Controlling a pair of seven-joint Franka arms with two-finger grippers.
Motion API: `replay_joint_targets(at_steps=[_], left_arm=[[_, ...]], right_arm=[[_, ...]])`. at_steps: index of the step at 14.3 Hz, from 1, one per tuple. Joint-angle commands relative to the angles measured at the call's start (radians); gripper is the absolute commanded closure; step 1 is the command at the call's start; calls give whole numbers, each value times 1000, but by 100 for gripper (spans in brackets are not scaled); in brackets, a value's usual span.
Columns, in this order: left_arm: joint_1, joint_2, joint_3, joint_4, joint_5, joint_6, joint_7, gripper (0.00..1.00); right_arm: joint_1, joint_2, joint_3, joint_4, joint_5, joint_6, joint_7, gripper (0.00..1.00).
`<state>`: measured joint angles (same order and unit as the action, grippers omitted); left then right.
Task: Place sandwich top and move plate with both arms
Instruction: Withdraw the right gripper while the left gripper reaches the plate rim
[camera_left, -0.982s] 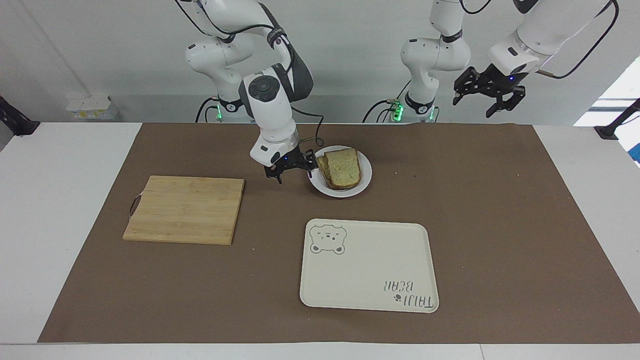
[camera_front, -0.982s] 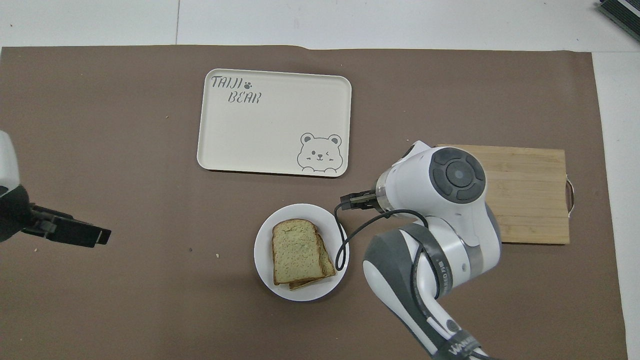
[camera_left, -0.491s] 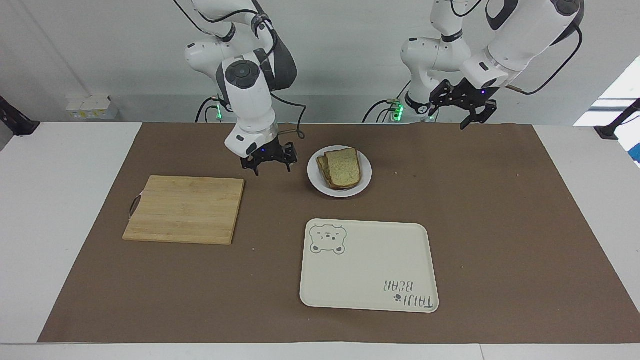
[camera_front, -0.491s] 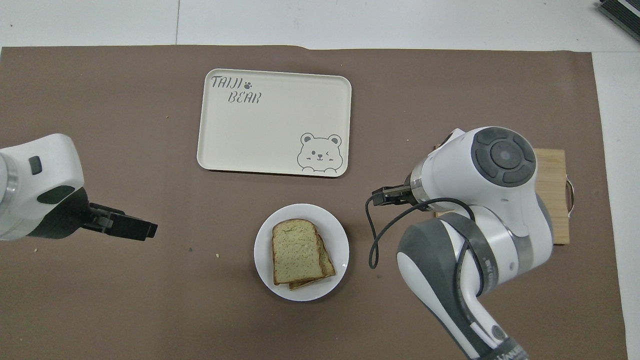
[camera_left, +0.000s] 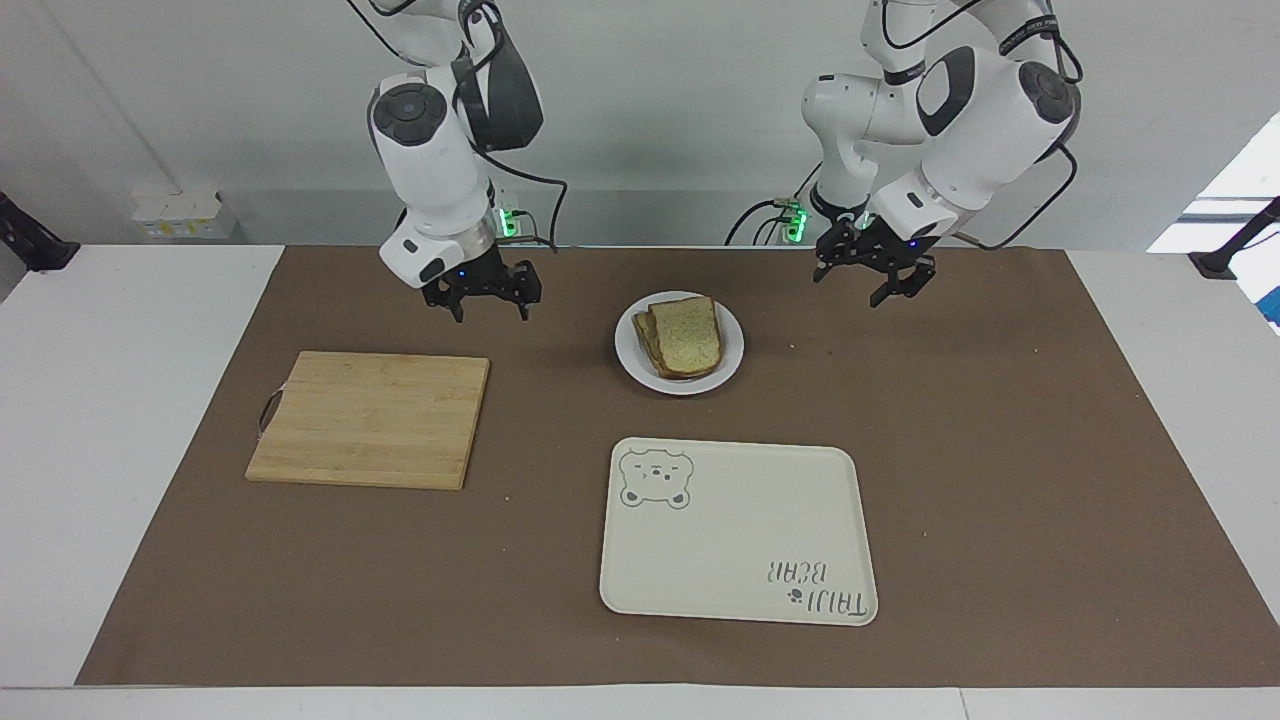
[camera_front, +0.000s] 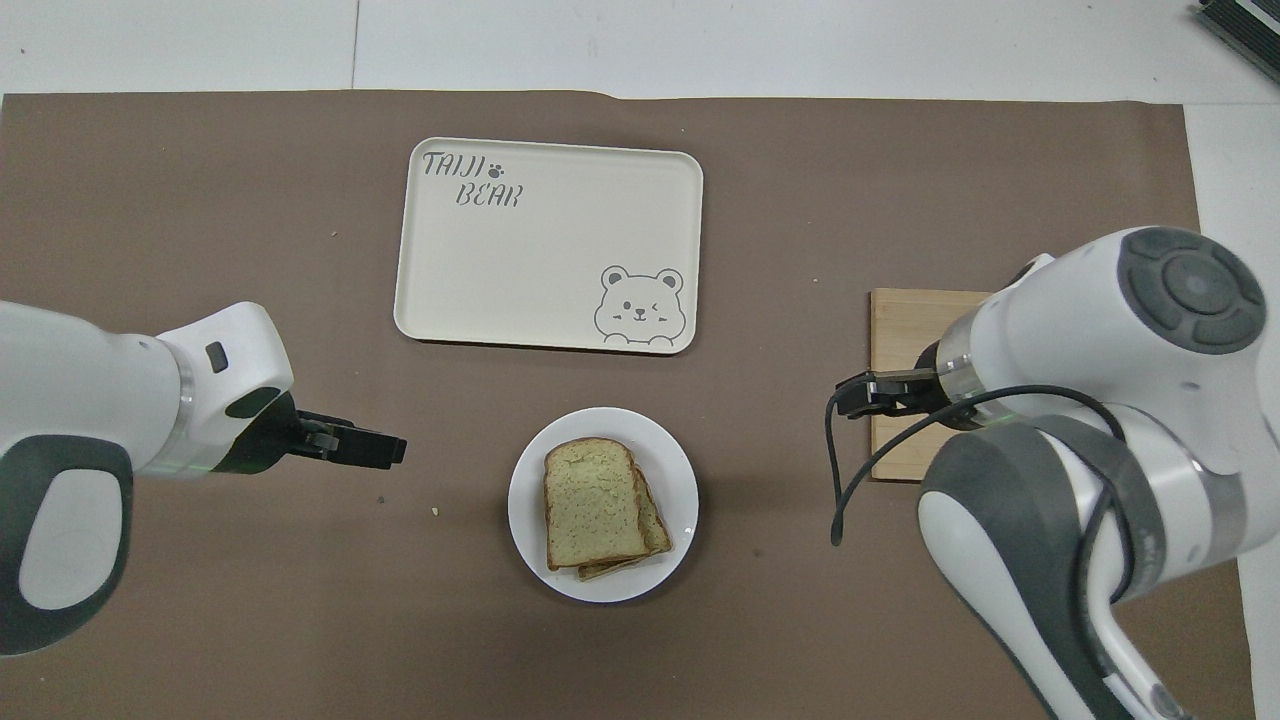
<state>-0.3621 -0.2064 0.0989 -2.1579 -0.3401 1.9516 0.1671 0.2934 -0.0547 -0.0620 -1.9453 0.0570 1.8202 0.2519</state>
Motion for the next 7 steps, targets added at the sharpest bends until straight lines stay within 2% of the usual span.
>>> replay_joint_targets(at_steps=[1, 7], left_arm=[[-63, -54, 15, -140, -31, 137, -14, 0], [-161, -16, 15, -313, -158, 442, 0, 0]], right_arm=[[-65, -46, 10, -8, -16, -42, -3, 0], [-181, -54, 8, 61, -40, -84, -80, 0]])
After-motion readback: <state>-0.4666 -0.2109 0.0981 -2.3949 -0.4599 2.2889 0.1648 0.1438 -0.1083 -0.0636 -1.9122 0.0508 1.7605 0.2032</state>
